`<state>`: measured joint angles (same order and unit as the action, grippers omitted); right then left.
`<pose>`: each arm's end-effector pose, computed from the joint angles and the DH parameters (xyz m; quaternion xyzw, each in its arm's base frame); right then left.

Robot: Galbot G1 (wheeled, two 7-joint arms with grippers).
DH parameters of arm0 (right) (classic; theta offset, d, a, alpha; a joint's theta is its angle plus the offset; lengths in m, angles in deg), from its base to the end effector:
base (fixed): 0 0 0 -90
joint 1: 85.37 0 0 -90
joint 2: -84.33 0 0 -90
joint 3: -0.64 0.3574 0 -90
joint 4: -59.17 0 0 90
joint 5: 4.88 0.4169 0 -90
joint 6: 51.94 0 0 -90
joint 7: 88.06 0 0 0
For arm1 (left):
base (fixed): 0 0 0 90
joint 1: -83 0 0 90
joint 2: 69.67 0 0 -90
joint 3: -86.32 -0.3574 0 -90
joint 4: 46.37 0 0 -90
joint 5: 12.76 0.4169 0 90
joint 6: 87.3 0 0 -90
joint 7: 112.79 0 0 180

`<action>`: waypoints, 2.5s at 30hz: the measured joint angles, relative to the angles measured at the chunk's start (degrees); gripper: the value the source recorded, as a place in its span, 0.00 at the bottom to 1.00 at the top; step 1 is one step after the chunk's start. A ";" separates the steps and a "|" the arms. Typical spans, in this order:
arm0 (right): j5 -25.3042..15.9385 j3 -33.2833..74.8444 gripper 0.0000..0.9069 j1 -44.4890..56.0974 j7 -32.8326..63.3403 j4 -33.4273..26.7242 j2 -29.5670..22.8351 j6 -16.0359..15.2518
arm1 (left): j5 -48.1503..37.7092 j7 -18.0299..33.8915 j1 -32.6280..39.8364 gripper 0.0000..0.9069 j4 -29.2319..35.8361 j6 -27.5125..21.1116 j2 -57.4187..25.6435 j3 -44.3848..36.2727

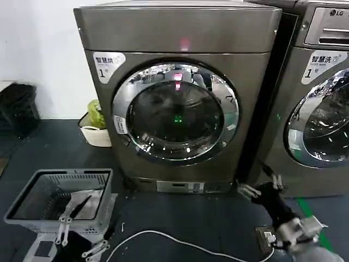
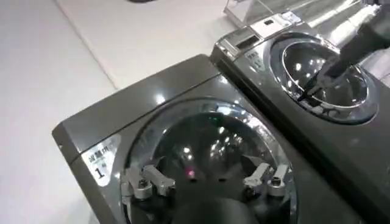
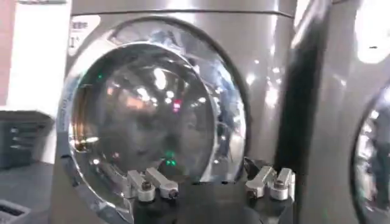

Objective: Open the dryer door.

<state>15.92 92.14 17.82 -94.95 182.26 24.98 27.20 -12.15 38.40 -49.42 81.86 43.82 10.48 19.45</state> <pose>0.3155 -0.0740 -0.1838 -0.1732 0.9796 -0.0870 0.0522 0.1711 0.1438 -0.2592 0.2077 0.8961 0.2941 0.2596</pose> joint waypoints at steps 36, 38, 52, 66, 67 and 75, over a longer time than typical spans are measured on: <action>7.78 -33.74 1.00 -39.85 -1.93 -22.12 2.27 4.73 | 1.94 -0.43 -1.64 1.00 1.21 0.42 3.95 0.08; 7.81 -35.00 1.00 -41.17 -2.16 -22.85 1.75 4.72 | 1.95 -0.44 -1.68 1.00 1.33 0.42 4.16 0.14; 7.79 -41.48 1.00 -47.76 -2.77 -28.69 -2.48 4.71 | 1.96 -0.45 -2.22 1.00 1.83 0.58 4.62 0.85; 7.51 -44.89 1.00 -52.24 -3.92 -34.44 -6.49 5.84 | 1.86 -0.44 -2.16 1.00 1.86 0.65 4.82 1.20; 7.47 -45.05 1.00 -52.44 -3.94 -34.85 -6.82 5.90 | 1.84 -0.44 -2.17 1.00 1.87 0.65 4.84 1.27; 6.23 -45.83 1.00 -53.69 -3.89 -37.66 -9.74 6.53 | 1.81 -0.43 -2.09 1.00 1.86 0.66 5.02 1.34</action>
<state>22.15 46.32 -35.87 -98.84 144.60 15.23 33.73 -10.34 37.97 -51.51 83.72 44.47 15.50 20.80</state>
